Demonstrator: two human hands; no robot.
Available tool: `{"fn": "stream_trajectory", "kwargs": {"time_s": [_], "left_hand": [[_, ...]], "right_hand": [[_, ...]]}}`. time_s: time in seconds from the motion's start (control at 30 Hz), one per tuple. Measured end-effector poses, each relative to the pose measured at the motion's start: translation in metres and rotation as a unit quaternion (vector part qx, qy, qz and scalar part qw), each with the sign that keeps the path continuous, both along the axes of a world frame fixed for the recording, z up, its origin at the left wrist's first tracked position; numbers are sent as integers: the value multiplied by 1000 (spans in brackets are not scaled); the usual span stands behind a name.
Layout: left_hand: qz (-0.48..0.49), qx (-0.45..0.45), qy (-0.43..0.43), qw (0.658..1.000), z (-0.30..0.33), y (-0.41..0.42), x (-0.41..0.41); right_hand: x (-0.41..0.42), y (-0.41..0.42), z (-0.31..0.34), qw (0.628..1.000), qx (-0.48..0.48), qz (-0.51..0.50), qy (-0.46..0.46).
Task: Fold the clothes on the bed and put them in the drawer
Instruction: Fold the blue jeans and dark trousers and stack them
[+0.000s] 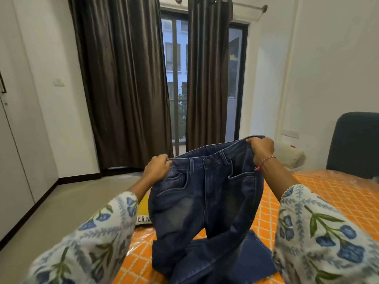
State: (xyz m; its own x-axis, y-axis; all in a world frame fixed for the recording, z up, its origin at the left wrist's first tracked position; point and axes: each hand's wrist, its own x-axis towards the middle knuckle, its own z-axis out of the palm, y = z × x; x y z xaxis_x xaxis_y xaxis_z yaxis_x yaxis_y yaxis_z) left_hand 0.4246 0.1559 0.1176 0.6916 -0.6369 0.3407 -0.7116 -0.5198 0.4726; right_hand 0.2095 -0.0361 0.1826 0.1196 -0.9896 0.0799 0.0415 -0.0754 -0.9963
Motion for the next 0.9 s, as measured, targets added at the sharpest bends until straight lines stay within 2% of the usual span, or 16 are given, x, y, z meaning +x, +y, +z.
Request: {"fn": "stream_trajectory", "kwargs": {"time_s": [0.13,0.23,0.4,0.47,0.53,0.57,0.63,0.73,0.77,0.83,0.9], "left_hand": [[-24,-54,119,991,60,-23,-11],[-32,-127,221,967,88,-37,-17],[-46,-205,354,912,113,-38,-42],[-121,-185,425,878,113,-21,-49],[-215,-186,484,827,99,-2,-49],[-248,-204,490,811,88,2,-51],[-296,-233,464,802,65,-1,-56],[-273,-274,382,839,48,-11,-69],[-249,-298,378,840,46,-14,-70],[-212,-361,405,813,44,-17,-67],[-221,-392,425,785,46,-19,-71]], "right_hand": [[26,23,4,1000,-12,4,-14],[47,49,12,997,-20,52,-53],[81,100,16,982,-70,173,-30],[87,106,14,984,-77,158,-32],[88,105,9,987,-69,138,-52],[87,104,6,988,-63,131,-58],[85,103,-2,989,-53,124,-59],[81,104,-7,988,-57,134,-43],[79,104,-7,986,-60,146,-43],[76,106,-7,979,-69,186,-48],[76,111,-6,973,-101,205,-18]]}}
